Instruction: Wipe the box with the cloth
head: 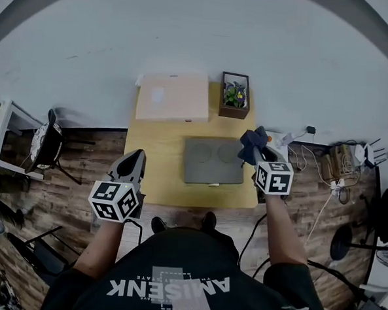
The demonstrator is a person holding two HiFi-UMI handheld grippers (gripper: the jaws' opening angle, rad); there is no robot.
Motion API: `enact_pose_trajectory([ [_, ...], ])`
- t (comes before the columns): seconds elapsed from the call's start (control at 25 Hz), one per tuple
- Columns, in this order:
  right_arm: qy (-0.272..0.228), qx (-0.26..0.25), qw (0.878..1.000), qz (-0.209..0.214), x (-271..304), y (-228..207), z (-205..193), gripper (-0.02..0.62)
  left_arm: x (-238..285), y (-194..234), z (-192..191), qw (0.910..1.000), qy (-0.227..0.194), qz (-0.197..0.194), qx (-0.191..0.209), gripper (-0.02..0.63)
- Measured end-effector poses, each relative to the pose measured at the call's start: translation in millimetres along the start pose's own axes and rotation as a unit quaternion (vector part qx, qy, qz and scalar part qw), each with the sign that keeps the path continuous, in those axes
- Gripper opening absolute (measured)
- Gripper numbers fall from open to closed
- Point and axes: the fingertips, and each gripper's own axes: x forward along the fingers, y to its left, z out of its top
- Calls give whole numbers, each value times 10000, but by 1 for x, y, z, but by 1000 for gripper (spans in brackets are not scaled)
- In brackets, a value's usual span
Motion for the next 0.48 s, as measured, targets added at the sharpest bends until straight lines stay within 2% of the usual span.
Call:
enact_pose_trajectory([
  [0.2,-612,-174,9976,283,-31,35,50,64,-2,12,20,9992,-54,140,372,0],
  [0.48,-1218,-152,9913,484,-72,67,94,64,-6,-3,56,9972,-426,-27,616,2],
])
